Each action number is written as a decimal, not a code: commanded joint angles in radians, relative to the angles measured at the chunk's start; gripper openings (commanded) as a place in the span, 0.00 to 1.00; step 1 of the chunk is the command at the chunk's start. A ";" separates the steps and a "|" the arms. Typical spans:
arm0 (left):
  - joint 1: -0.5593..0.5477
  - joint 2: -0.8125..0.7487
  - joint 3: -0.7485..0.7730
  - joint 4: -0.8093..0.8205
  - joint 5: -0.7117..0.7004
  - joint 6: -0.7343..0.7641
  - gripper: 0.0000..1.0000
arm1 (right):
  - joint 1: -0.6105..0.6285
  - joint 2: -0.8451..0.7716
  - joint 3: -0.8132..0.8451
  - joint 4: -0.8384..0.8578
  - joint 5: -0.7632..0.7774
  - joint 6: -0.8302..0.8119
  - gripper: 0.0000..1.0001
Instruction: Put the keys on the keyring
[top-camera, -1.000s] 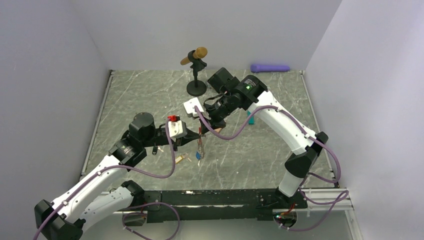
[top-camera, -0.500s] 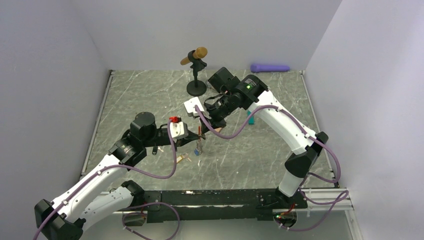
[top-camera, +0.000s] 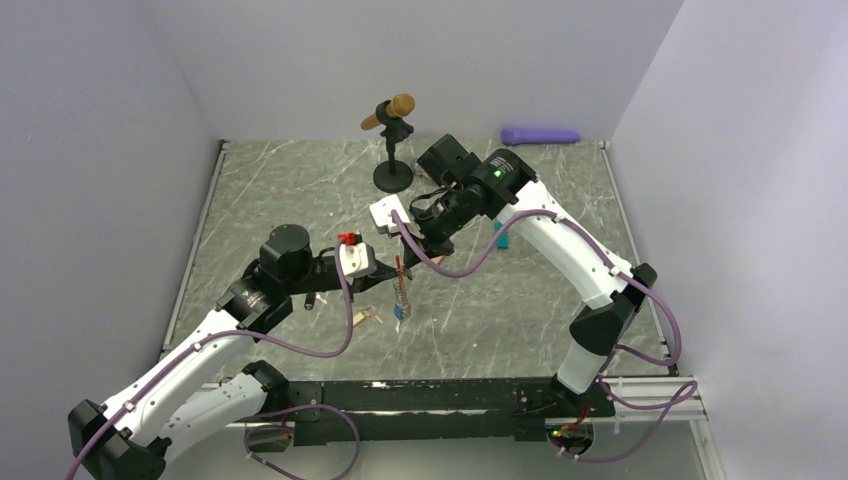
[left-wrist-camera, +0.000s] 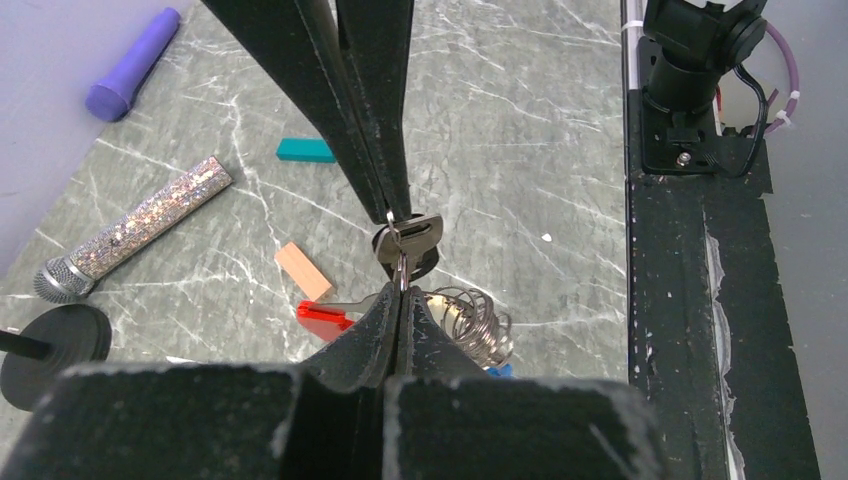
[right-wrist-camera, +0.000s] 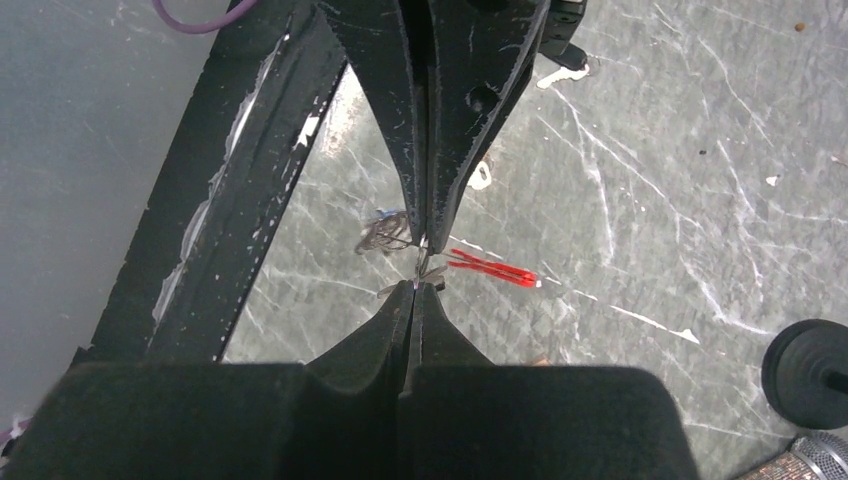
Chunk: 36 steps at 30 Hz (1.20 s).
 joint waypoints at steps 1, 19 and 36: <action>-0.002 -0.025 0.038 0.048 -0.021 -0.003 0.00 | -0.004 -0.003 0.028 -0.033 -0.044 -0.024 0.00; -0.002 -0.024 0.032 0.077 0.009 -0.028 0.00 | -0.005 0.000 0.023 -0.001 -0.015 0.004 0.00; -0.002 -0.014 0.037 0.074 0.018 -0.030 0.00 | -0.005 -0.008 0.015 0.029 0.017 0.030 0.00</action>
